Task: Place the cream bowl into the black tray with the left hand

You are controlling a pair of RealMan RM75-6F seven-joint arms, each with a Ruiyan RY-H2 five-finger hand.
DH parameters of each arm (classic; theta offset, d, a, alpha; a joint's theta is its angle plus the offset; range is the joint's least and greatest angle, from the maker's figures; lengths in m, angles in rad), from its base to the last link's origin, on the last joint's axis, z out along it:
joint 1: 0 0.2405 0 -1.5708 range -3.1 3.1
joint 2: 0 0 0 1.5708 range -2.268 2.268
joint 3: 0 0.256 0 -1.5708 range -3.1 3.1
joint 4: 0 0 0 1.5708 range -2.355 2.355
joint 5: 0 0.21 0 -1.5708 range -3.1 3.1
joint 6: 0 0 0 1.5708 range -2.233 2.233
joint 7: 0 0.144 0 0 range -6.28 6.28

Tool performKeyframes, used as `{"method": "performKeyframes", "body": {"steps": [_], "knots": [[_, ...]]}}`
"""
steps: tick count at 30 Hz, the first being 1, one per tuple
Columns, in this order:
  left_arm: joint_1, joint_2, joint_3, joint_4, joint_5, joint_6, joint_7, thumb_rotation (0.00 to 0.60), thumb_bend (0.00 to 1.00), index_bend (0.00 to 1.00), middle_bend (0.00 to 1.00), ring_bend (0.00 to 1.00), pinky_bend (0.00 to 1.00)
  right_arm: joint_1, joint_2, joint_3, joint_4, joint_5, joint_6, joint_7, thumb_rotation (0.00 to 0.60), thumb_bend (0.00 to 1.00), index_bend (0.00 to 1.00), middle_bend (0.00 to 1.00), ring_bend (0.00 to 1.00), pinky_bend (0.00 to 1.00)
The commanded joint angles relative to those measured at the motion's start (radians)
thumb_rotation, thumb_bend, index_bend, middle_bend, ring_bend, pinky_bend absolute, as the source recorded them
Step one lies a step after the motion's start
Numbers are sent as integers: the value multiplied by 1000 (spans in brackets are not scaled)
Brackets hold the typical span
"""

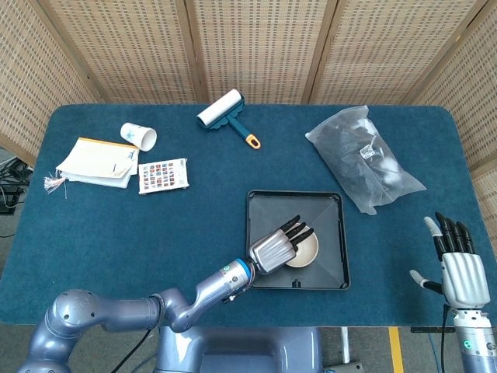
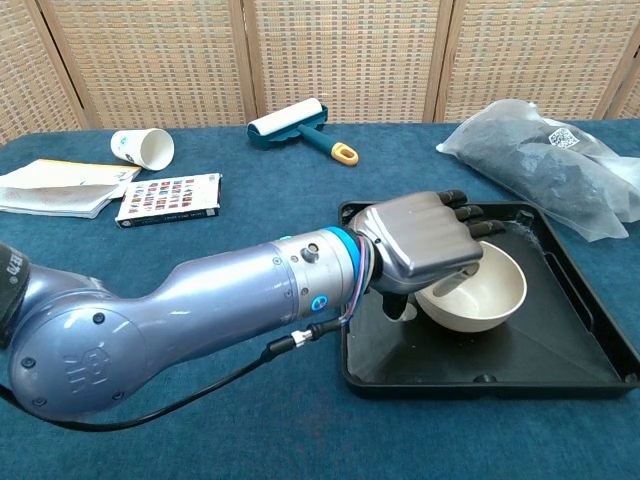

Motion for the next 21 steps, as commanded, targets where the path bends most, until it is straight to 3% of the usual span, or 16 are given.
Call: {"method": "performKeyframes", "body": {"steps": [1, 3, 8, 16, 21], "knots": [[6, -1, 5, -3, -7, 17, 12, 600, 103, 294, 0, 0, 0, 0, 0, 0, -1, 0, 0, -3, 600, 156, 28, 0, 0, 0], [11, 3, 6, -9, -8, 33, 19, 600, 85, 206, 0, 0, 0, 0, 0, 0, -2, -1, 1, -4, 600, 156, 28, 0, 0, 0], [47, 51, -4, -86, -17, 110, 26, 600, 85, 102, 0, 0, 0, -1, 1, -3, -8, -14, 13, -13, 600, 156, 28, 0, 0, 0], [208, 226, 1, -378, -19, 355, 26, 600, 84, 75, 0, 0, 0, -4, 5, -10, -30, -43, 35, -31, 600, 156, 28, 0, 0, 0], [348, 373, 48, -544, 28, 534, -6, 600, 84, 90, 0, 0, 0, -4, 6, -22, -51, -68, 42, -52, 600, 156, 28, 0, 0, 0]]}}
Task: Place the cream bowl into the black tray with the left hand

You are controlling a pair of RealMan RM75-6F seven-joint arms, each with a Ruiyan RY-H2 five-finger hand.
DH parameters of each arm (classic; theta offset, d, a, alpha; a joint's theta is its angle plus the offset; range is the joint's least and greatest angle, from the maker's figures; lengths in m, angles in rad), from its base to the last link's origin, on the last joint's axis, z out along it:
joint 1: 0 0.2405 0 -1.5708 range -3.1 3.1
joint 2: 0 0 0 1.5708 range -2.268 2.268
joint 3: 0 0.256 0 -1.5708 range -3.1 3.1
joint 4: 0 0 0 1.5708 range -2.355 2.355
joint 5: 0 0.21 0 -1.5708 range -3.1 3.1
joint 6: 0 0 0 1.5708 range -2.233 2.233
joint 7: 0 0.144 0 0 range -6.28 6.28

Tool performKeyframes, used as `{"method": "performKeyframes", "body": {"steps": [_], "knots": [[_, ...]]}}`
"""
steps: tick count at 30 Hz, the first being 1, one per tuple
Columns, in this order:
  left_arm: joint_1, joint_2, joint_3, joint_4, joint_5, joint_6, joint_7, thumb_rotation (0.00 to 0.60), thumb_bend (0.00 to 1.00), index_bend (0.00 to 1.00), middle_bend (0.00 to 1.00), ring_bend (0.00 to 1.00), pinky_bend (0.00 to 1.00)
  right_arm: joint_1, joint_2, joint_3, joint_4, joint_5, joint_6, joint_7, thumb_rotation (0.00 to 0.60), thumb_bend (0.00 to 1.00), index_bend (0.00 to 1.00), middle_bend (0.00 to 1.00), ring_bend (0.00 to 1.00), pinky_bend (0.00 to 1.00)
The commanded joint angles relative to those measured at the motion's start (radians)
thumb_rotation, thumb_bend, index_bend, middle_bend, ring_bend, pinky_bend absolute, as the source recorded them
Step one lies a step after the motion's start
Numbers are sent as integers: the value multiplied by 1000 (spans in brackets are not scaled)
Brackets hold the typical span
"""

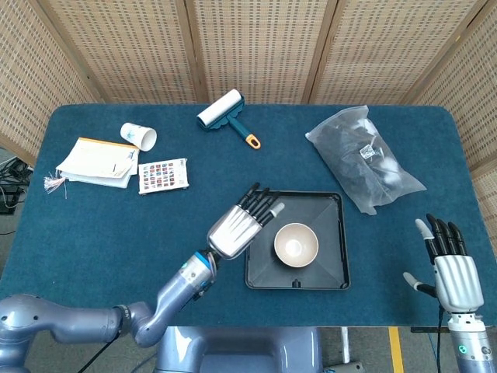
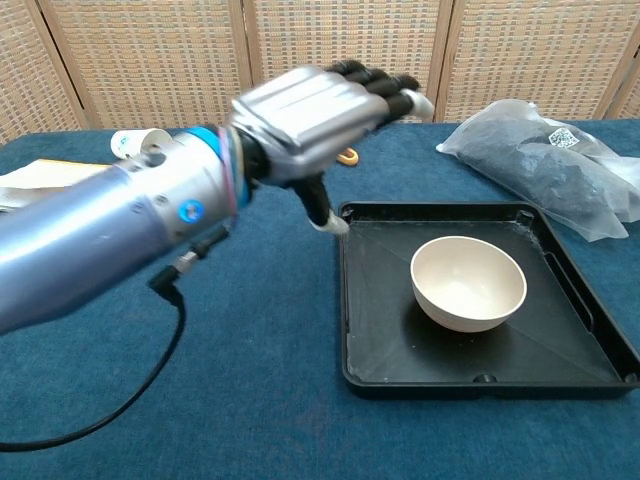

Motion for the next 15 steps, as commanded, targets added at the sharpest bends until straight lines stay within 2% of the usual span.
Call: {"method": "performKeyframes", "body": {"steps": [1, 4, 10, 15], "knots": [[141, 138, 51, -141, 46, 165, -40, 600, 84, 93, 0, 0, 0, 0, 1, -7, -13, -14, 4, -11, 600, 157, 28, 0, 0, 0], [216, 193, 91, -179, 58, 243, -75, 600, 84, 91, 0, 0, 0, 1, 1, -15, -24, -33, 11, -24, 600, 157, 28, 0, 0, 0], [402, 324, 224, -241, 113, 418, -151, 600, 66, 47, 0, 0, 0, -1, 3, -31, -54, -69, 22, -55, 600, 156, 28, 0, 0, 0], [519, 382, 296, -244, 136, 516, -208, 600, 63, 22, 0, 0, 0, -1, 4, -38, -68, -83, 21, -73, 600, 156, 27, 0, 0, 0]]}}
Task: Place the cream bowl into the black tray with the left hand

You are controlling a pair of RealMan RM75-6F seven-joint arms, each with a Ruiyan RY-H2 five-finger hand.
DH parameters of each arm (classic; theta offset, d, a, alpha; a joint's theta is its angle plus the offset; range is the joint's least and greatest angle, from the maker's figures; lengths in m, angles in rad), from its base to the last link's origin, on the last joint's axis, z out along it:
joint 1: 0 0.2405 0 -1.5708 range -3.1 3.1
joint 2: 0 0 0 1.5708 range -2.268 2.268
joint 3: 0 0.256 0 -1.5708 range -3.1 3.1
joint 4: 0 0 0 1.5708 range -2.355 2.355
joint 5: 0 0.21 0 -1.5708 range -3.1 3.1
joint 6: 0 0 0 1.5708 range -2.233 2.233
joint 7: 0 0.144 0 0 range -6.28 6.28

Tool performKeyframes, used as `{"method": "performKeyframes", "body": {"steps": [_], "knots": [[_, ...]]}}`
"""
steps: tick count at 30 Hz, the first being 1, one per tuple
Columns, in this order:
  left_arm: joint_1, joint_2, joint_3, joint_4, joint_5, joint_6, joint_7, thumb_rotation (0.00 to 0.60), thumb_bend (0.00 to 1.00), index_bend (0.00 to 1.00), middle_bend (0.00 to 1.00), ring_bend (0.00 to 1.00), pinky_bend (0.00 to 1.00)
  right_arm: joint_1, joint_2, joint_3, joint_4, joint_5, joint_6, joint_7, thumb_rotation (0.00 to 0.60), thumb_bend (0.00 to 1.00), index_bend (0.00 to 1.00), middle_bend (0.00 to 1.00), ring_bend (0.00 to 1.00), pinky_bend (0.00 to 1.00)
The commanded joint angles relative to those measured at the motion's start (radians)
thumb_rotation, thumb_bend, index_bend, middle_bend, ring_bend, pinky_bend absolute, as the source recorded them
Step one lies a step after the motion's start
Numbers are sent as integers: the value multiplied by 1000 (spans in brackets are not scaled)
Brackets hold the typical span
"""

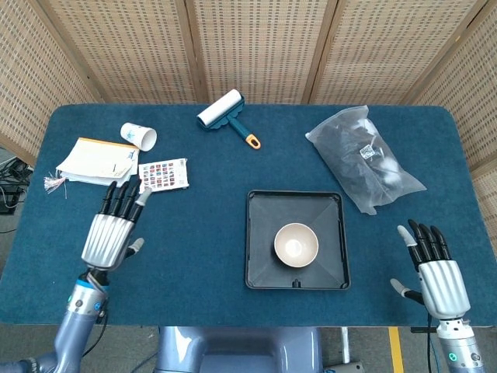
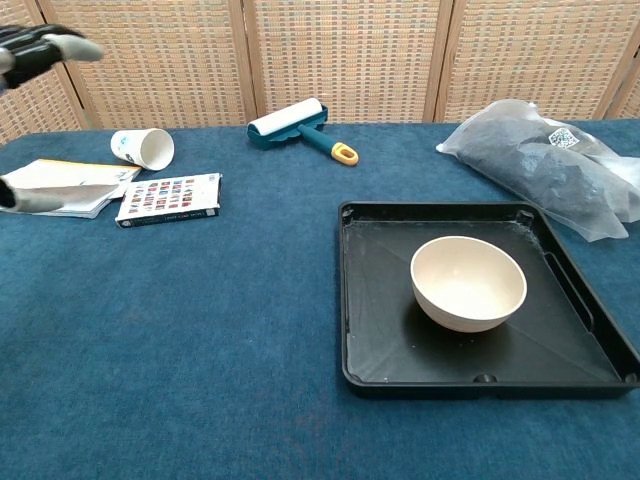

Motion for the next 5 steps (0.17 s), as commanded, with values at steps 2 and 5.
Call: {"method": "performKeyframes", "body": {"steps": [2, 5], "knots": [[120, 47, 82, 2, 39, 98, -76, 600, 58, 4, 0, 0, 0, -1, 2, -4, -8, -2, -3, -9, 600, 157, 27, 0, 0, 0], [184, 46, 114, 32, 51, 139, -137, 600, 54, 0, 0, 0, 0, 0, 5, -4, -16, -7, 1, -11, 600, 156, 27, 0, 0, 0]]}}
